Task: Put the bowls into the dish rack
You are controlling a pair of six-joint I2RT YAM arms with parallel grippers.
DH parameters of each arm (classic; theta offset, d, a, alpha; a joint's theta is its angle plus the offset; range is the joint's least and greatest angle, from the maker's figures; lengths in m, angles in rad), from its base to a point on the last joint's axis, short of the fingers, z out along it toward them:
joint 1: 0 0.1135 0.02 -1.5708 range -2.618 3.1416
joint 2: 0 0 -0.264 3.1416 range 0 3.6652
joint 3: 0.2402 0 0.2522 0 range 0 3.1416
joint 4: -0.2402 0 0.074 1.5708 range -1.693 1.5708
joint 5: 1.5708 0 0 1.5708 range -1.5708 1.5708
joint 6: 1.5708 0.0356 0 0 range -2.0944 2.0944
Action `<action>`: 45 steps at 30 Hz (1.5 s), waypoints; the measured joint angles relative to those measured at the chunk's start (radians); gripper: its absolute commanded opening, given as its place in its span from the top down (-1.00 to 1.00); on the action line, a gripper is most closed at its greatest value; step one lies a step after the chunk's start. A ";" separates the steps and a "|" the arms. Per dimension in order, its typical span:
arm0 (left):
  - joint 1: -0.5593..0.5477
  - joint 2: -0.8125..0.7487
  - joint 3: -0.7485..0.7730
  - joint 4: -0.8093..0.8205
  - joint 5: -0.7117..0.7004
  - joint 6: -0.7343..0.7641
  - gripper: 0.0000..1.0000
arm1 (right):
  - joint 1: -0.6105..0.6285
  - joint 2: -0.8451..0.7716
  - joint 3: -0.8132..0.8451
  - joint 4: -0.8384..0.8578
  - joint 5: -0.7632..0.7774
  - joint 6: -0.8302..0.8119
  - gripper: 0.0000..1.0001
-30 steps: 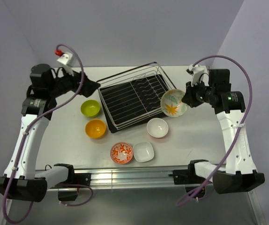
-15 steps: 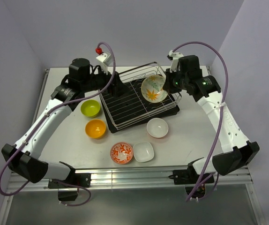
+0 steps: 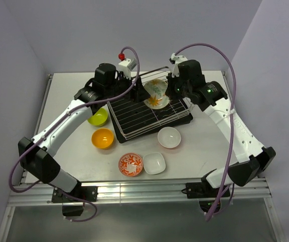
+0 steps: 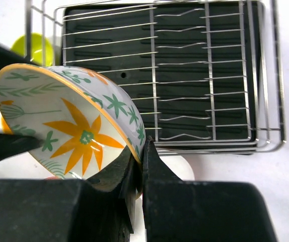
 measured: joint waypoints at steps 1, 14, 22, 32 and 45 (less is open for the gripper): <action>0.000 0.009 0.000 0.001 -0.007 -0.006 -0.40 | 0.011 0.000 0.000 0.004 0.000 0.001 1.00; -0.018 0.047 -0.006 0.028 -0.074 -0.057 0.99 | 0.047 0.024 0.003 0.027 -0.025 0.021 -0.42; 0.006 0.046 -0.068 0.063 0.009 -0.101 0.99 | 0.042 0.019 0.048 0.036 -0.123 -0.021 -1.00; 0.115 0.006 -0.250 0.387 0.278 -0.341 0.99 | -0.115 -0.056 0.031 0.065 -0.581 0.005 -1.00; 0.132 -0.011 -0.337 0.851 0.391 -0.697 0.99 | -0.190 -0.032 -0.015 0.235 -0.923 0.232 -1.00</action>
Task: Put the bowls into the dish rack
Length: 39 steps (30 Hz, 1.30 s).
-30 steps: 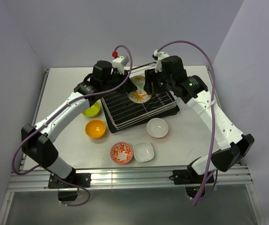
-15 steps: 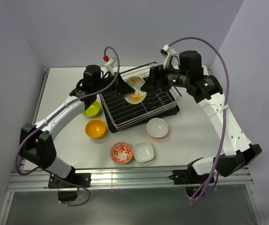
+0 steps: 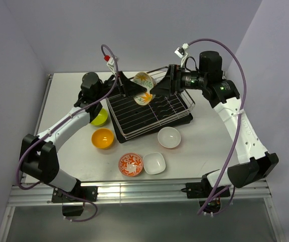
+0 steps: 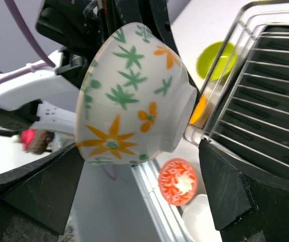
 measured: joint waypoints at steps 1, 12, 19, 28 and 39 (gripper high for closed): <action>0.000 0.000 -0.002 0.017 0.001 -0.013 0.99 | 0.000 0.000 -0.015 0.018 -0.016 0.018 -1.00; 0.001 0.026 -0.006 0.076 0.002 -0.078 0.99 | 0.003 0.000 -0.080 0.097 -0.069 0.100 -0.97; 0.001 0.027 -0.006 0.076 0.000 -0.079 0.99 | 0.035 0.000 -0.076 0.091 -0.024 0.073 -0.89; -0.003 0.027 -0.015 0.076 0.001 -0.079 0.99 | 0.040 0.001 -0.052 0.064 0.003 0.046 -0.71; -0.009 0.027 -0.031 0.060 0.004 -0.069 0.99 | 0.047 0.002 -0.045 0.053 0.010 0.040 0.08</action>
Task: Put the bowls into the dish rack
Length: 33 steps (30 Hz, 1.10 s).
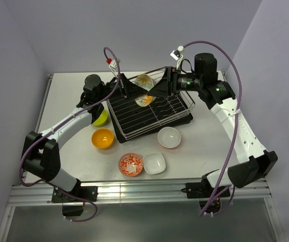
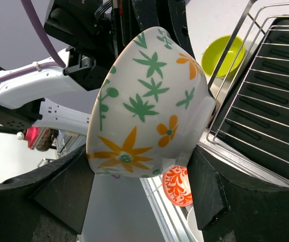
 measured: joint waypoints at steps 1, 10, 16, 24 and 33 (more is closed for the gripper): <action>0.000 0.000 0.000 0.000 0.000 0.000 0.99 | 0.000 0.000 0.000 0.000 0.000 0.000 0.35; 0.000 0.000 0.010 -0.041 0.005 0.031 0.08 | 0.004 0.015 0.000 -0.006 -0.005 -0.013 1.00; 0.003 -0.003 0.039 -0.122 0.006 0.096 -0.20 | 0.004 0.022 0.000 -0.047 0.018 -0.038 1.00; 0.079 -0.029 0.039 -0.277 0.005 0.185 -0.79 | -0.027 0.047 0.051 -0.100 0.103 -0.118 1.00; 0.195 -0.111 0.071 -0.476 -0.001 0.378 -0.99 | -0.062 0.204 0.232 -0.178 0.304 -0.365 1.00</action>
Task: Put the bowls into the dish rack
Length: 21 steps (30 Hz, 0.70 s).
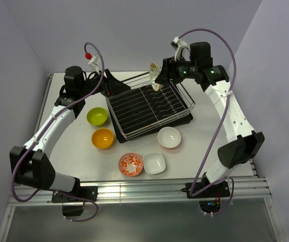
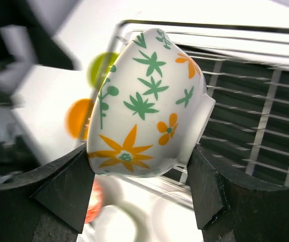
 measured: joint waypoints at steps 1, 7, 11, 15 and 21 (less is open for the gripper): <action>0.002 -0.009 0.010 -0.020 -0.002 0.027 -0.99 | 0.000 0.021 0.019 -0.011 0.024 -0.032 1.00; 0.003 -0.093 0.069 -0.161 -0.013 0.201 -0.99 | 0.000 0.137 0.113 -0.051 0.166 -0.199 1.00; 0.003 -0.128 0.069 -0.225 -0.026 0.267 -0.99 | 0.000 0.198 0.143 -0.059 0.235 -0.291 1.00; 0.005 -0.134 0.069 -0.295 -0.043 0.314 -0.99 | 0.000 0.251 0.145 -0.058 0.288 -0.364 1.00; 0.016 -0.143 0.069 -0.370 -0.073 0.360 -0.99 | 0.000 0.347 0.165 -0.050 0.367 -0.451 1.00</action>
